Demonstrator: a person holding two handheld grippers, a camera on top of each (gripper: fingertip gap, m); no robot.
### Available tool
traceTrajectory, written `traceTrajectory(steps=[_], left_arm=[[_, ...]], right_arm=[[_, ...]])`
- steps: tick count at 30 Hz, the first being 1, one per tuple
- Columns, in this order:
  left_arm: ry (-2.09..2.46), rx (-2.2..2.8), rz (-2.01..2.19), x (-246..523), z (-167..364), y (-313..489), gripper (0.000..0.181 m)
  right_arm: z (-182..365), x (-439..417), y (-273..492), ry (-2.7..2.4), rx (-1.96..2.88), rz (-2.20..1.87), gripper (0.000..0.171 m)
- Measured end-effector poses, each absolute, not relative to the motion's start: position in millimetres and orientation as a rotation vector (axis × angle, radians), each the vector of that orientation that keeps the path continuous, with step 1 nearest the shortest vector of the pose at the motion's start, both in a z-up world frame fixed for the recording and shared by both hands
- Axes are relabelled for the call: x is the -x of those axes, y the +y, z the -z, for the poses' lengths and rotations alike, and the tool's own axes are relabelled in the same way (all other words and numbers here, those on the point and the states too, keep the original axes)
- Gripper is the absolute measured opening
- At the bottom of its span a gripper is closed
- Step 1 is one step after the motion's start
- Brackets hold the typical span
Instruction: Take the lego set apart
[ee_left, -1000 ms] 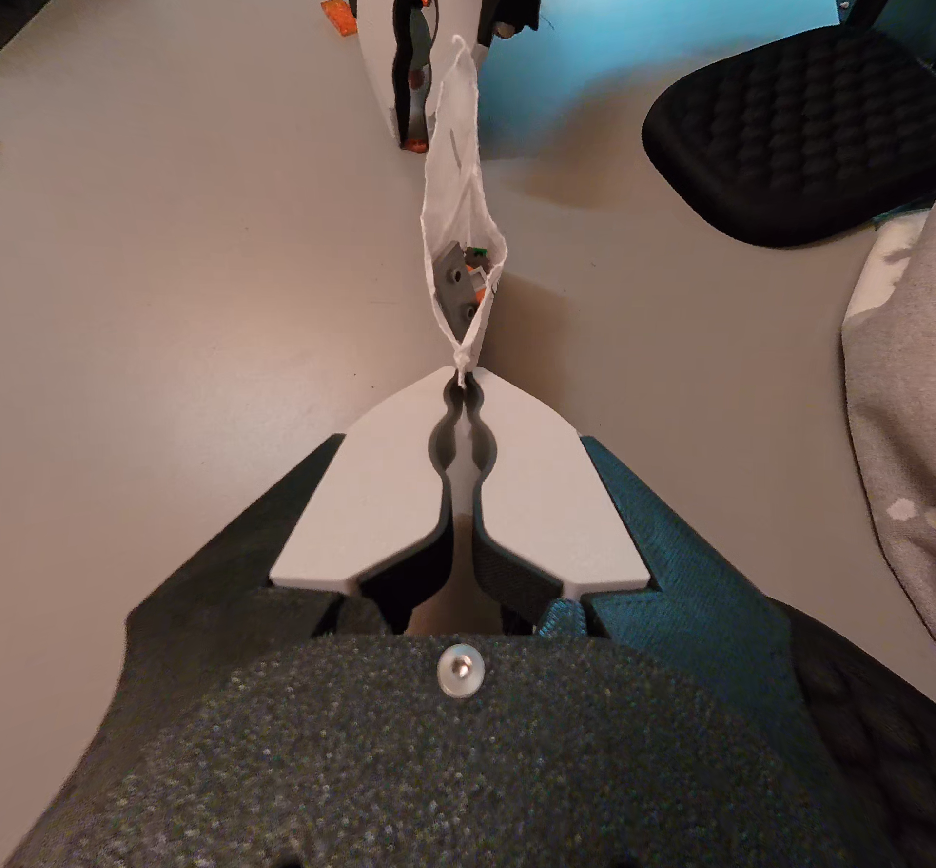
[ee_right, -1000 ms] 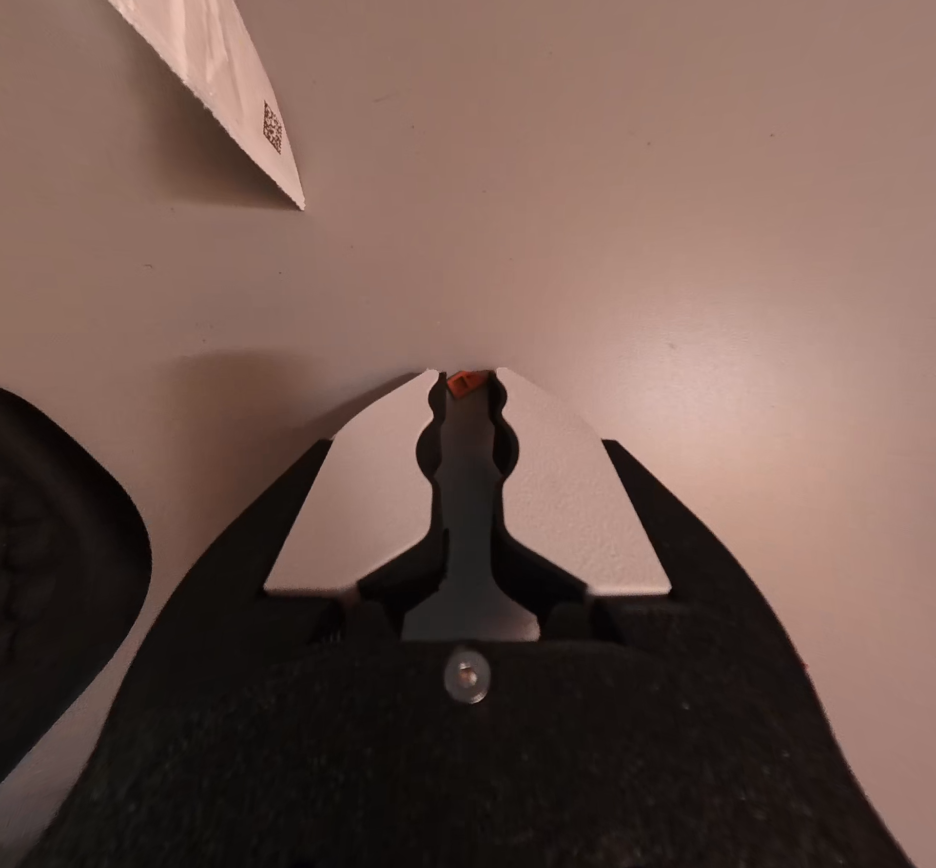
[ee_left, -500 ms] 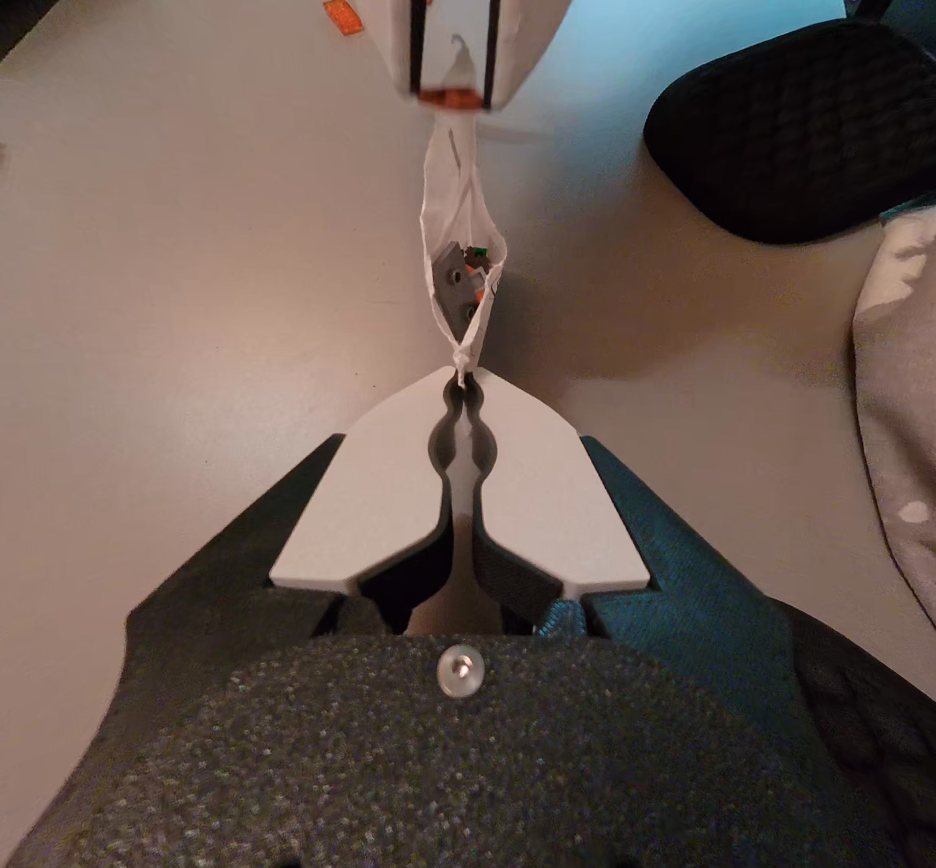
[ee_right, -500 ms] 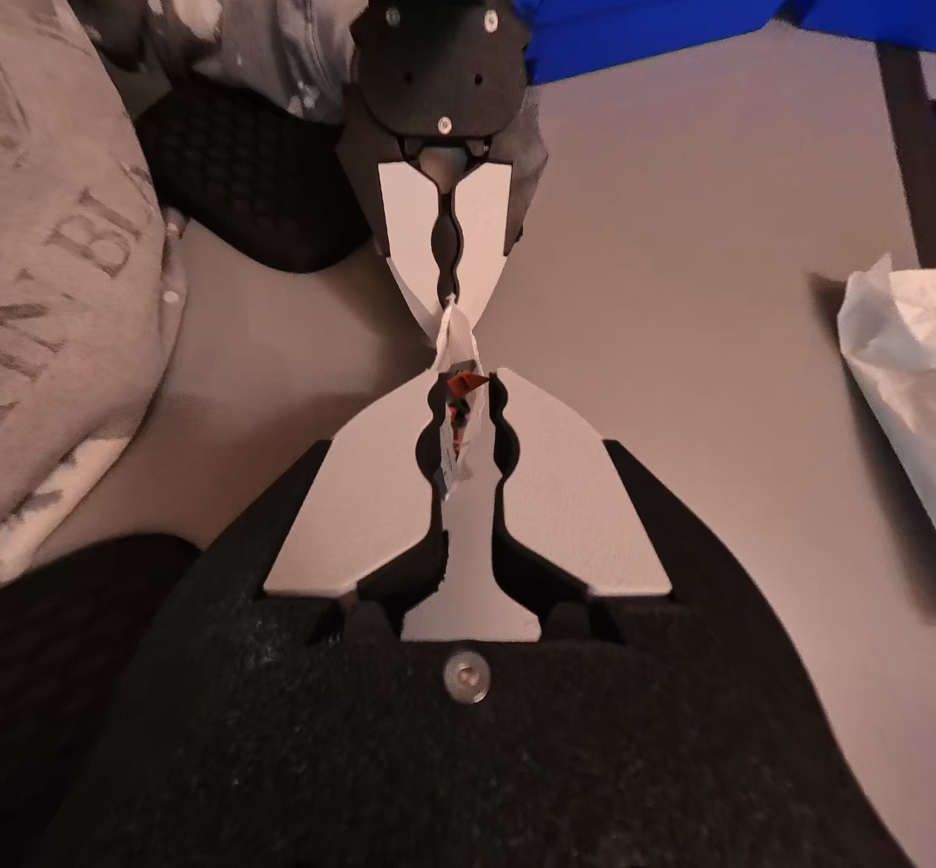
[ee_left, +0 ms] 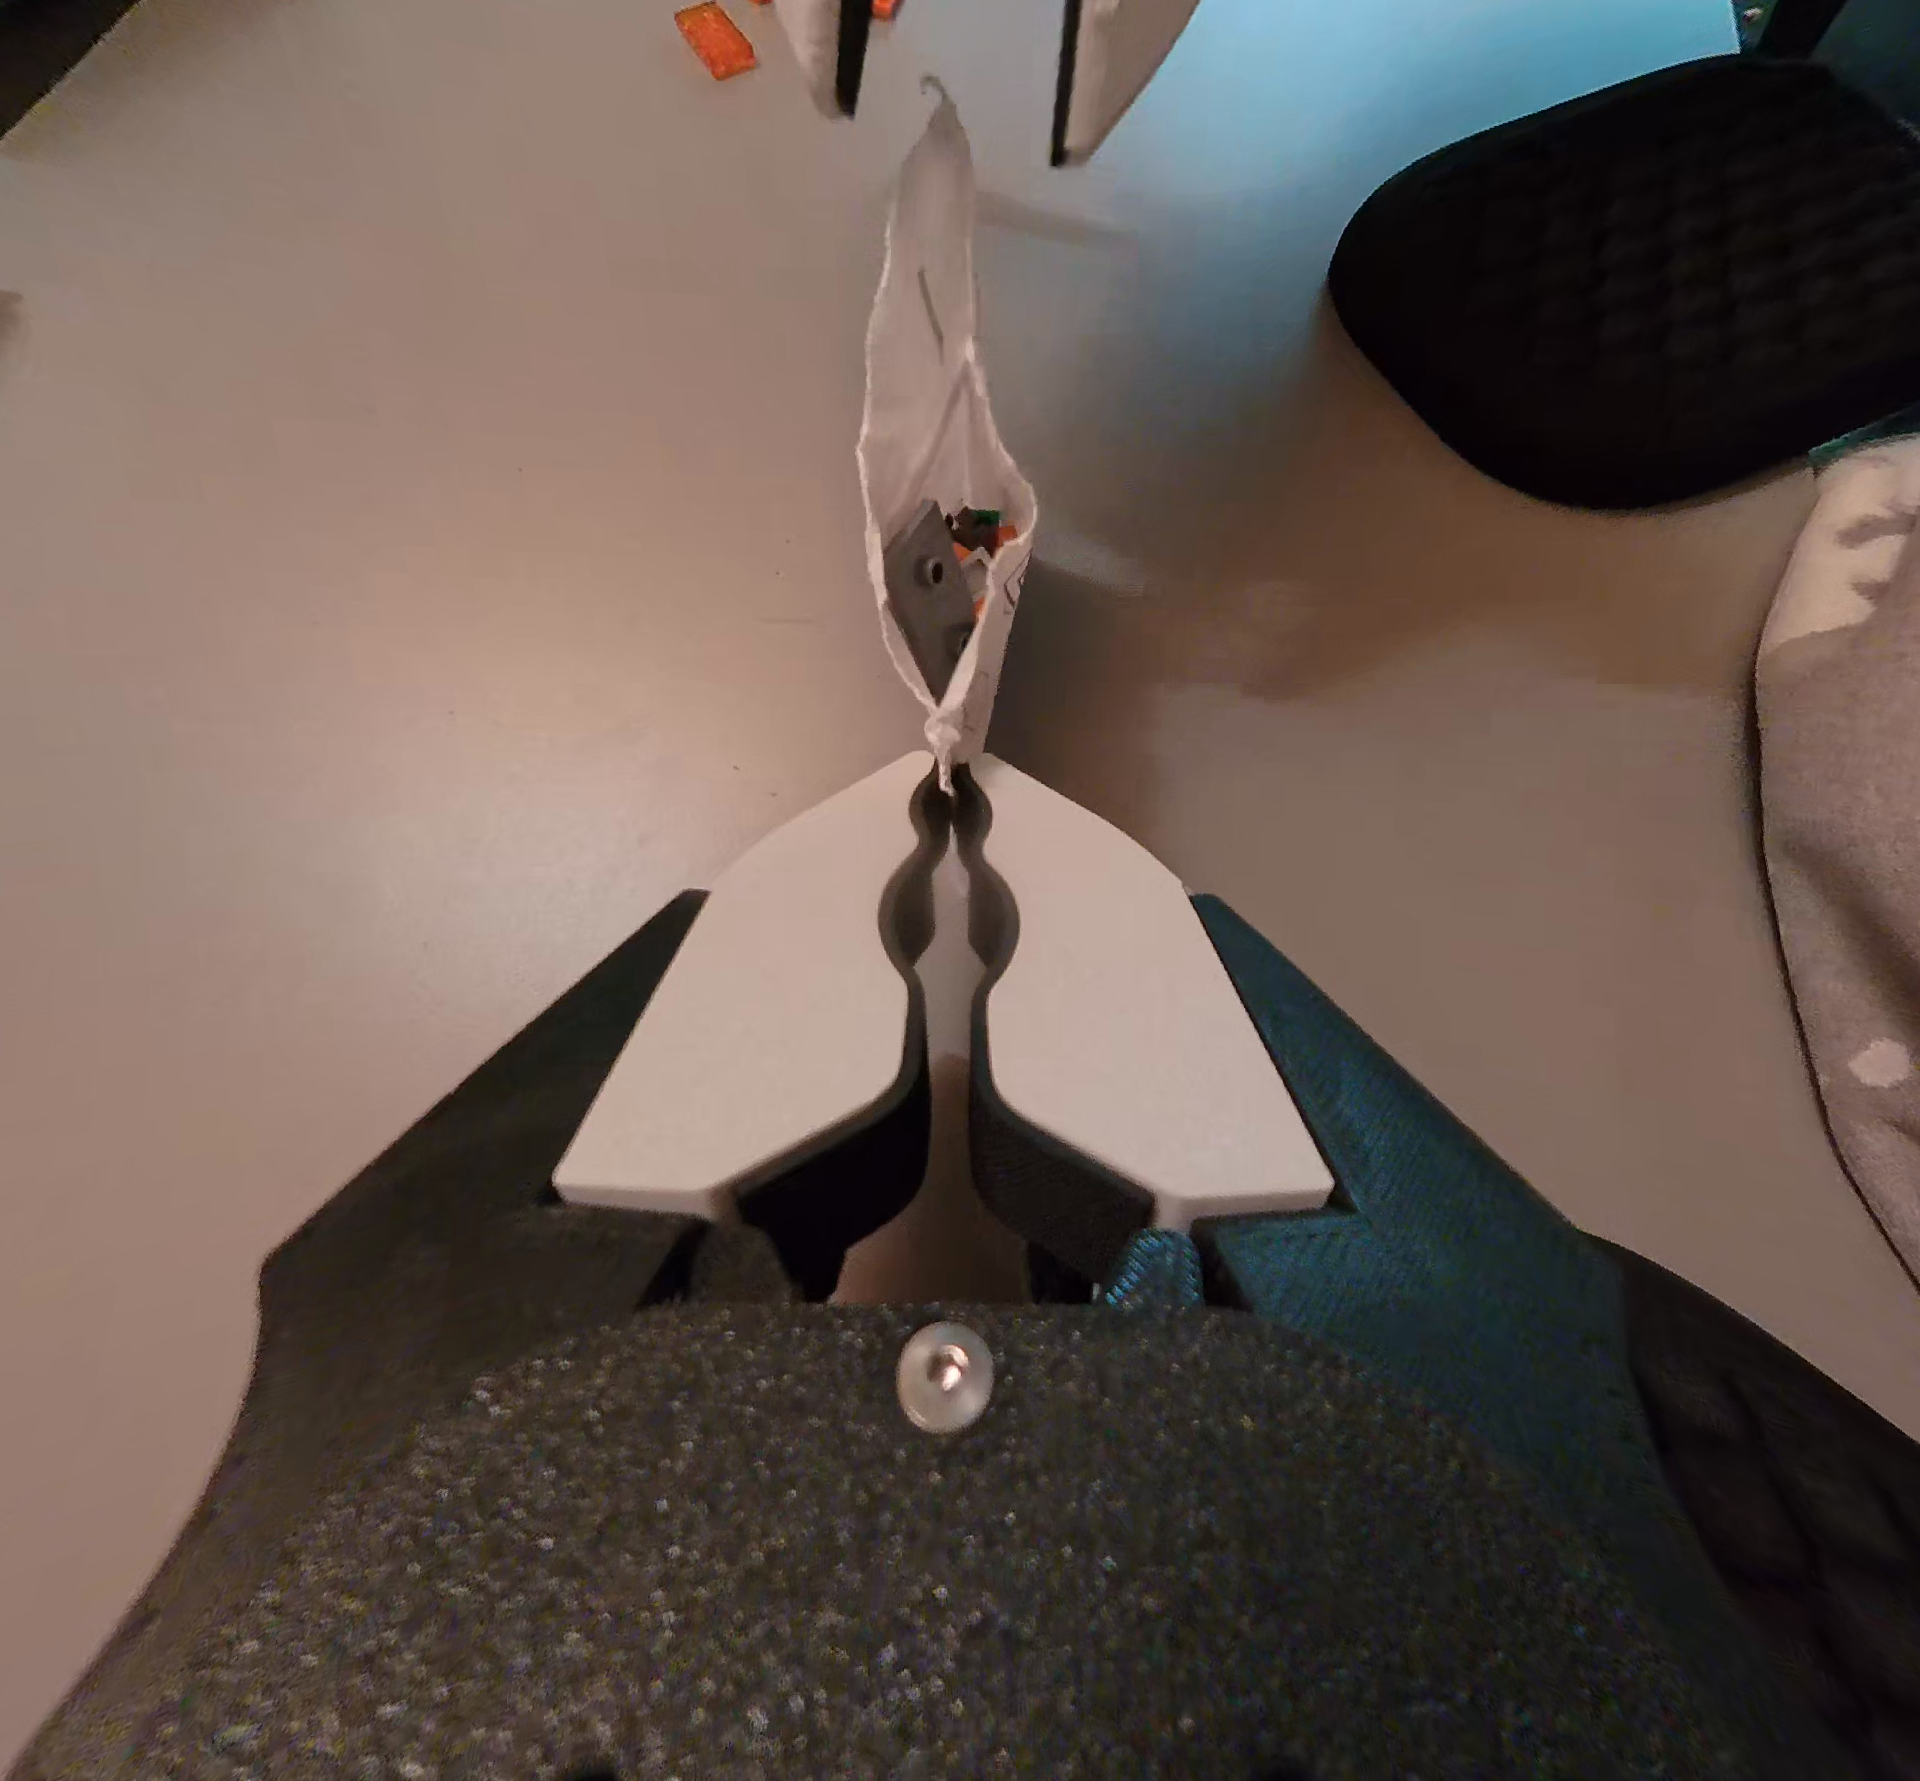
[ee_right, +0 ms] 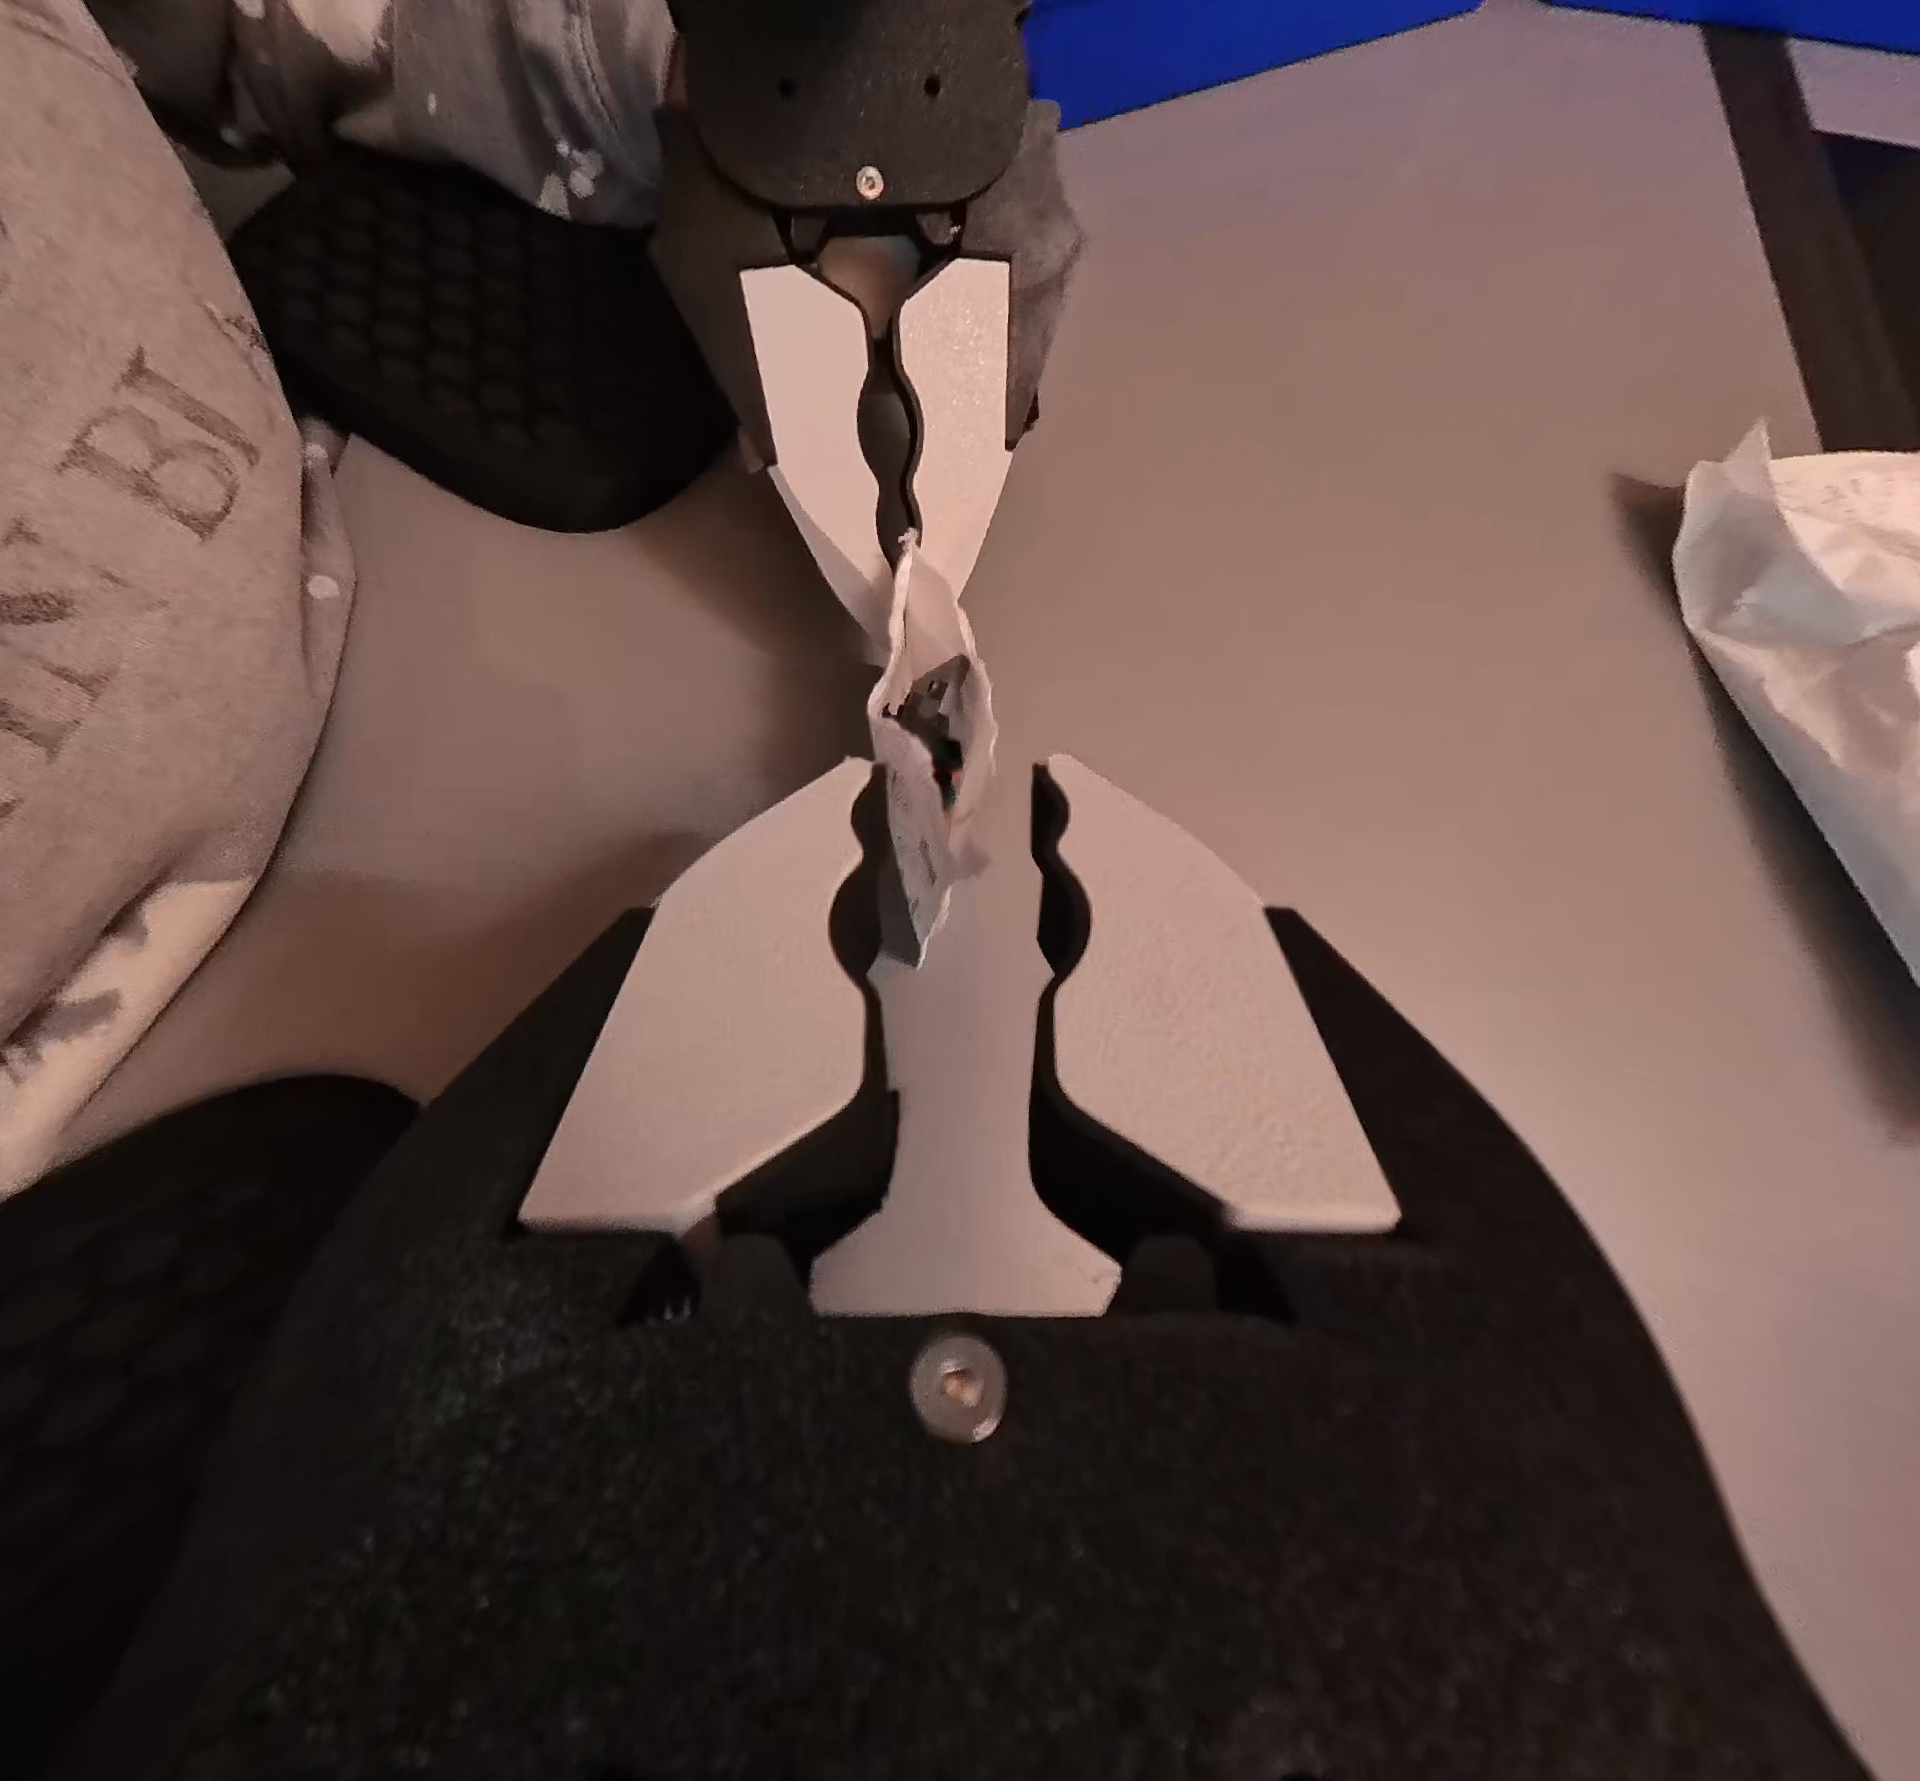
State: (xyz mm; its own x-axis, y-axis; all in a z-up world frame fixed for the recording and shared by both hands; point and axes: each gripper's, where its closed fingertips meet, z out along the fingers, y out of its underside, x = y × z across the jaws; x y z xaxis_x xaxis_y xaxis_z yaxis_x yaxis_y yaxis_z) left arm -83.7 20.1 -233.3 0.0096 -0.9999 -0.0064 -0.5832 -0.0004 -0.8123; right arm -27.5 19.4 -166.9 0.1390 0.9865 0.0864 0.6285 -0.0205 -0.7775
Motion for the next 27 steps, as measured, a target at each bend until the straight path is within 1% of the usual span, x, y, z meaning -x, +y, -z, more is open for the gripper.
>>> traceTrajectory(steps=[3,7,8,9,12,18,20,22,27], left_arm=[[1.638,1.633,0.821,82,233,22,0.0],[1.654,1.58,0.838,80,233,18,0.0],[1.654,1.569,0.841,80,233,18,0.0],[1.643,1.569,0.84,80,233,20,0.0],[1.608,1.623,1.028,81,224,16,0.001],[1.679,1.628,0.957,69,235,15,0.0],[1.622,1.646,0.938,75,227,31,0.0],[1.531,1.645,1.067,79,216,35,0.0],[1.642,1.626,1.004,73,229,25,0.0]], right_arm=[[181,22,18,-1.534,1.772,-0.649,0.031],[209,29,19,-1.519,1.805,-0.624,0.029],[212,31,18,-1.517,1.791,-0.637,0.017],[212,32,16,-1.518,1.772,-0.667,0.0],[205,31,10,-1.494,1.744,-0.821,0.0],[220,39,23,-1.483,1.779,-0.771,0.0],[210,36,27,-1.445,1.749,-0.784,0.0],[198,29,29,-1.387,1.733,-0.855,0.0],[208,35,27,-1.424,1.733,-0.826,0.0]])
